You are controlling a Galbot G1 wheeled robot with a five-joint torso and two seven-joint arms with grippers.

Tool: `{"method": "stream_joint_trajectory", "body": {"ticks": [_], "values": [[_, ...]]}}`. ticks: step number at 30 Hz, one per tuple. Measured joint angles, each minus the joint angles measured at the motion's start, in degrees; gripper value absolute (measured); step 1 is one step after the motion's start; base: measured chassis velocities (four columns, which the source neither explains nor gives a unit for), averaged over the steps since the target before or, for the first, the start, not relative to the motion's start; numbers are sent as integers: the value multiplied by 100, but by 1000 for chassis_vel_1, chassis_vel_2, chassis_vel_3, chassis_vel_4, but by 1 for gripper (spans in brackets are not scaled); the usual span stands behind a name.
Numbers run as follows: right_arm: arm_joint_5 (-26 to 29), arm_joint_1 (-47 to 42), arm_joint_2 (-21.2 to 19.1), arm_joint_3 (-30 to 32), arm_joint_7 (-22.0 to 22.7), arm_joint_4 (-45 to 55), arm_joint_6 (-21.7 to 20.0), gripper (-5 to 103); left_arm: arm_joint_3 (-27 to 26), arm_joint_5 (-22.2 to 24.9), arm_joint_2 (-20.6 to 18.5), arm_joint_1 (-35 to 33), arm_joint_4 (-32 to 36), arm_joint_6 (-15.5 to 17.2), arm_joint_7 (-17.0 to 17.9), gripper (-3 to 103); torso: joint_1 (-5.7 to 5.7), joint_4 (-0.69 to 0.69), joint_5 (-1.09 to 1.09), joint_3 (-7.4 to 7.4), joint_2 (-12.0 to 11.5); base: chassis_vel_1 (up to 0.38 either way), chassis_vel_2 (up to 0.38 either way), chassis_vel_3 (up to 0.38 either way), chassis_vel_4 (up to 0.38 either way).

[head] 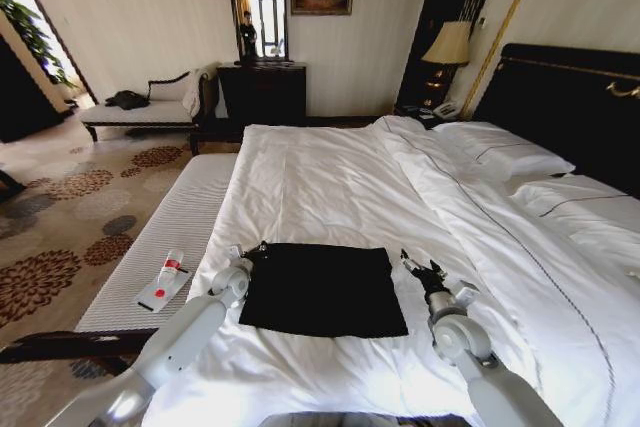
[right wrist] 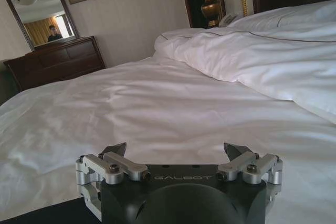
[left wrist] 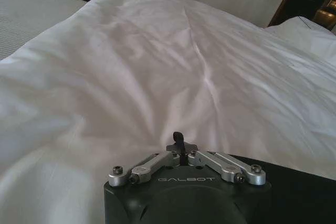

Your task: Fold the clothes on the bed.

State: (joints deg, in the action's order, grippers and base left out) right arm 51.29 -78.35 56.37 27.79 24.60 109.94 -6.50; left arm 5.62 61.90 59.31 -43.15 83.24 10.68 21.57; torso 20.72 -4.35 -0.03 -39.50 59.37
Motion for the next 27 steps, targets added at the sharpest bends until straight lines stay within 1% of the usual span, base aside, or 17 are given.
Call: {"method": "stream_joint_trajectory", "body": {"ticks": [1,2,5,6,7,8,9,10,12,14,15,16,20,21,25,27], "values": [[0,0,0,0,0,0,0,100,0,0,0,0,0,0,0,1,0,0,0,0,0,0,0,0,0],[165,108,-68,-34,45,-59,-90,100,2,6,1,0,8,-11,19,1,0,0,0,0,0,0,0,0,0],[1265,750,-237,-119,155,-315,-706,100,73,23,-7,11,80,-41,85,1,0,2,1,0,0,0,0,0,0],[1440,847,-245,-119,156,-352,-809,100,84,24,-9,16,87,-43,88,1,0,2,0,0,0,0,0,0,0],[1440,847,-245,-119,156,-352,-809,100,84,24,-9,16,87,-43,88,1,0,2,0,0,0,0,0,0,0],[2085,1232,-260,-124,140,-507,-1290,100,125,24,-19,32,111,-56,98,1,0,2,1,-1,0,0,0,0,0],[2424,1496,-261,-158,95,-655,-1565,100,159,18,-27,43,119,-60,104,1,0,4,0,0,0,0,0,0,0],[2647,1718,-261,-220,56,-815,-1751,100,191,-15,-41,48,120,-67,104,1,0,3,-1,-1,0,0,0,0,0],[2723,1814,-260,-260,39,-898,-1831,100,203,-31,-46,49,120,-70,103,1,0,4,-1,-1,0,0,0,0,0],[2878,2209,-251,-482,-175,-1410,-2085,100,253,-91,-71,45,137,-88,96,1,1,4,0,-1,0,0,0,0,0],[2880,2308,-244,-556,-267,-1594,-2135,100,255,-92,-74,42,153,-92,95,1,1,3,0,-1,-1,0,0,0,0],[2880,2308,-244,-556,-267,-1594,-2135,100,255,-92,-74,42,153,-92,95,1,1,3,0,-1,-1,0,0,0,0],[2805,2489,-176,-727,-539,-2130,-2241,100,244,-76,-80,39,196,-98,92,1,1,0,0,-1,0,0,0,0,0],[2805,2489,-176,-727,-539,-2130,-2241,100,244,-76,-80,39,196,-98,92,1,1,0,0,-1,0,0,0,0,0],[2470,2473,-113,-783,-903,-2380,-2164,100,262,-79,-139,42,234,-113,90,1,1,0,0,-1,0,0,0,0,0],[2474,2471,-98,-783,-934,-2401,-2164,100,280,-77,-157,51,252,-113,90,1,0,1,1,-1,0,0,0,0,0]]}}
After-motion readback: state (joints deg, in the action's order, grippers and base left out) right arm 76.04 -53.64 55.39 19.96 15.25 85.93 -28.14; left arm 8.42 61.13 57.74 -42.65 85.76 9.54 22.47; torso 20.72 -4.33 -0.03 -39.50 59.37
